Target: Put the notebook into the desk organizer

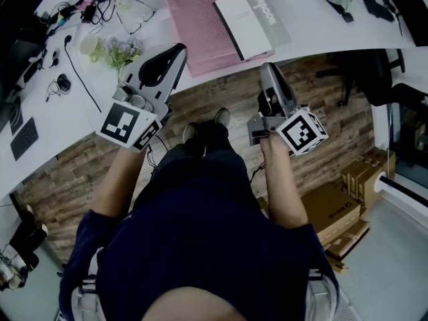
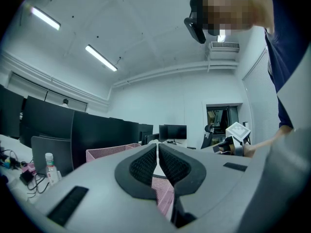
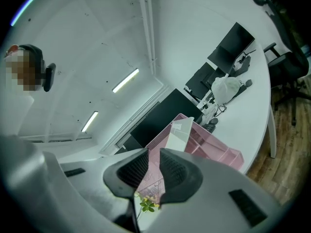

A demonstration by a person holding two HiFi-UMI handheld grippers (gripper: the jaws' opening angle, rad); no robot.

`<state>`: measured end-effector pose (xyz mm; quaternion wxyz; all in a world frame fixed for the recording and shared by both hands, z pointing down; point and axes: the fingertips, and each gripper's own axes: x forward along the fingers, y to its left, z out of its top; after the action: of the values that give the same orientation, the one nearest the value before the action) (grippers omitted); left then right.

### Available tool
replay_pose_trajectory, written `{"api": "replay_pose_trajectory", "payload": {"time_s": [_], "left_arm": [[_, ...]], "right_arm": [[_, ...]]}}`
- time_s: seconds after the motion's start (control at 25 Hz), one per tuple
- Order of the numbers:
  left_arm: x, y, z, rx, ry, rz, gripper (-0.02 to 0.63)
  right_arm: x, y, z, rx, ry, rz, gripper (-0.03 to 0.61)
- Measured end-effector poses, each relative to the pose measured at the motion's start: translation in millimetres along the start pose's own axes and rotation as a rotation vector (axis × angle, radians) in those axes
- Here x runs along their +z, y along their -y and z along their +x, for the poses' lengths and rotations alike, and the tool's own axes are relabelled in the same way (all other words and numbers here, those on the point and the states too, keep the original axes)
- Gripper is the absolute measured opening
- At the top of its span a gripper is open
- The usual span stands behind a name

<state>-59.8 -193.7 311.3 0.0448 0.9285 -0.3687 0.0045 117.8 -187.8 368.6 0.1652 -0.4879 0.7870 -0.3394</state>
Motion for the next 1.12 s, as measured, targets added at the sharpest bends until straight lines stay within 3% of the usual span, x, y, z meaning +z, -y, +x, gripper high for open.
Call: {"api": "replay_pose_trajectory", "payload": {"time_s": [1.12], "left_arm": [[3.7, -6.7, -0.8, 0.007, 0.012, -0.004, 0.038]], "right_arm": [[3.5, -22.9, 6.4, 0.038, -0.015, -0.077, 0.006]]}}
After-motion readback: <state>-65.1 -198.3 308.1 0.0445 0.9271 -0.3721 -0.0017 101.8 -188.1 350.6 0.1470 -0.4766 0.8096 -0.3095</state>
